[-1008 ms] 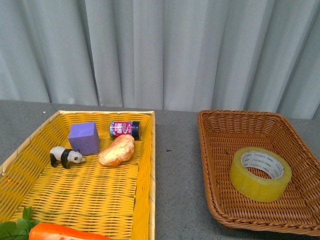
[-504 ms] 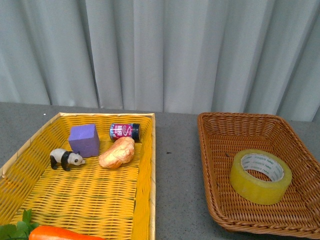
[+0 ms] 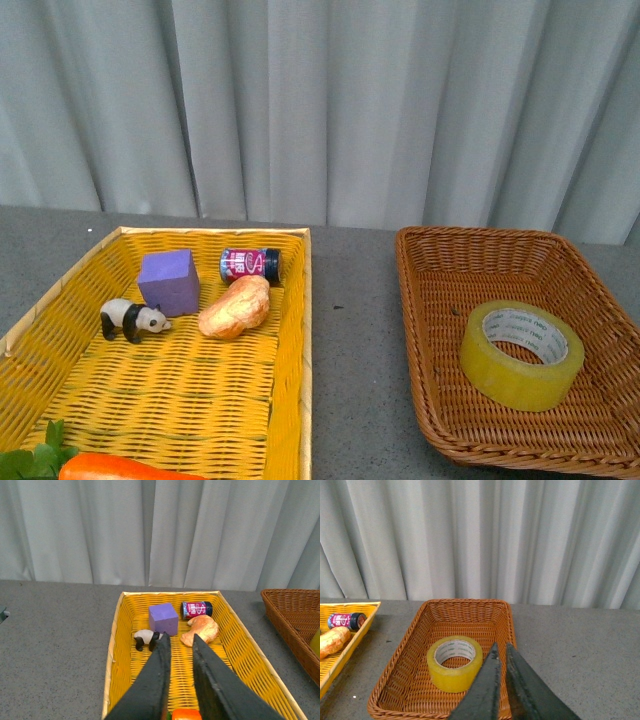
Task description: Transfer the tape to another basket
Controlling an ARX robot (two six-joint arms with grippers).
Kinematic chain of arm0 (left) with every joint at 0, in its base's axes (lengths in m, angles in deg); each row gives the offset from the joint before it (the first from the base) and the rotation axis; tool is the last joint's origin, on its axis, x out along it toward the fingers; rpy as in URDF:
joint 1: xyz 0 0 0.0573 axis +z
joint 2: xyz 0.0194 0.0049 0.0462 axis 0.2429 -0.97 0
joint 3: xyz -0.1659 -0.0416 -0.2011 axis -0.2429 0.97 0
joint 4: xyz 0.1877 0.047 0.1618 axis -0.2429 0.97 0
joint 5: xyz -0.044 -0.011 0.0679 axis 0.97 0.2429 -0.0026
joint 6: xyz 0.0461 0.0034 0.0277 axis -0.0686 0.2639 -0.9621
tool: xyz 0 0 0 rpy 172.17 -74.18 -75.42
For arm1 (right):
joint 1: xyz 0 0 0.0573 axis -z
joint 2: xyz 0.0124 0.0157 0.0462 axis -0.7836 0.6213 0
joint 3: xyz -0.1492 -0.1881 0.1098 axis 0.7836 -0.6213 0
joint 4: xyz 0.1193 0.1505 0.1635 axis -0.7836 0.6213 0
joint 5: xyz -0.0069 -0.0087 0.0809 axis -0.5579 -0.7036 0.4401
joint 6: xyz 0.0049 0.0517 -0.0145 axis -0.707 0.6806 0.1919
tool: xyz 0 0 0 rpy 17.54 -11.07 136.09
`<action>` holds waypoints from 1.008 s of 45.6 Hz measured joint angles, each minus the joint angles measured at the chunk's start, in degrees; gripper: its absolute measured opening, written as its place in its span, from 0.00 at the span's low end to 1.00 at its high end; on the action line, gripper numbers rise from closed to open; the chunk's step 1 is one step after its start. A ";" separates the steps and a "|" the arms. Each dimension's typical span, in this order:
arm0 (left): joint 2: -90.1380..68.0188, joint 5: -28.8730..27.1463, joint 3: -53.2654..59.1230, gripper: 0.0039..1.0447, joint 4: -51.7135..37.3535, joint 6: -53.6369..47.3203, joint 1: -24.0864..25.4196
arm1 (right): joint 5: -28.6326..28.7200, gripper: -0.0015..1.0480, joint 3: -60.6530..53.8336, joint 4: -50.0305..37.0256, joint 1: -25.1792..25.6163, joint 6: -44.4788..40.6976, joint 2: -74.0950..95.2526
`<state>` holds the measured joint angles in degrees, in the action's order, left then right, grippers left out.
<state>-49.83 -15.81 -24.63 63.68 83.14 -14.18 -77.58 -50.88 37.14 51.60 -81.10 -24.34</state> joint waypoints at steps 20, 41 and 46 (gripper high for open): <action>0.00 0.00 0.00 0.96 0.00 -0.07 0.00 | -0.02 0.87 0.00 0.00 0.00 0.00 -0.02; 0.00 0.00 0.00 0.94 0.00 -0.07 0.00 | -0.02 0.91 0.00 0.00 0.00 0.02 -0.02; 0.00 0.00 0.00 0.94 0.00 -0.07 0.00 | -0.02 0.91 0.00 0.00 0.00 0.02 -0.02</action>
<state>-49.83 -15.81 -24.63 63.68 83.07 -14.18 -77.60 -50.88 37.14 51.60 -81.08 -24.36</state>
